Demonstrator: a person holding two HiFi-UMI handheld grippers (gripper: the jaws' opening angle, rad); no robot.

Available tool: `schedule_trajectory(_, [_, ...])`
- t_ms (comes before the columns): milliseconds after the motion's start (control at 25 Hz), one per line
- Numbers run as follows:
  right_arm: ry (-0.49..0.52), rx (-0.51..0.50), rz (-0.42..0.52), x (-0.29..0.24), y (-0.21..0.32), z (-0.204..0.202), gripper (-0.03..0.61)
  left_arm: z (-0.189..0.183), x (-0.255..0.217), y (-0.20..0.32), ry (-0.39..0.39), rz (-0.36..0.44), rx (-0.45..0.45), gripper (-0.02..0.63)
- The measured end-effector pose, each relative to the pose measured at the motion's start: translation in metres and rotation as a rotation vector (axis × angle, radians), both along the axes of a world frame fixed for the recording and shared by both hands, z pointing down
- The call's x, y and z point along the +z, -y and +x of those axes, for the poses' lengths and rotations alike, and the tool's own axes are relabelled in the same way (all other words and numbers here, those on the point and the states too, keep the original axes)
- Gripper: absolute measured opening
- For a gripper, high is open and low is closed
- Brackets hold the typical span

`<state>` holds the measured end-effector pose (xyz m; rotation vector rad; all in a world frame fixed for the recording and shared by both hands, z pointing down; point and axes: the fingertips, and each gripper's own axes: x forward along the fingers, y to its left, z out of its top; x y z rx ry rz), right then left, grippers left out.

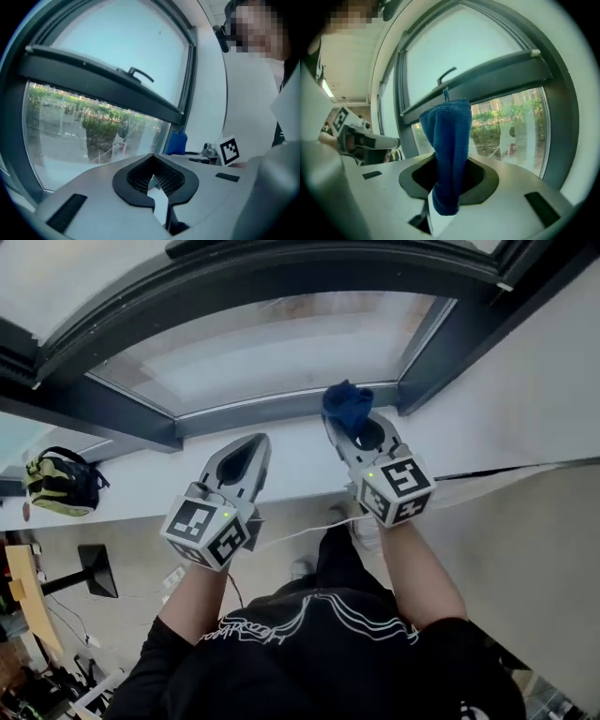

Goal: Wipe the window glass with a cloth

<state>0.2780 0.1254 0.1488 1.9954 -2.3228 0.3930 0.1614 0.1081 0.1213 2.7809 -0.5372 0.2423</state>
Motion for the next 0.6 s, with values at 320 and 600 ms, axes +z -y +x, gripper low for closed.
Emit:
schedule_trajectory(320, [-0.002,-0.188,0.019,-0.123,-0.096,-0.110,0.094,-0.089,-0.108,-0.073,-0.040,0.075,0.040,0.003])
schedule_trajectory(600, [-0.012,-0.235,0.070,-0.176,-0.141,-0.153,0.092,-0.118,-0.161,-0.116,-0.070,0.153,0.076,0.003])
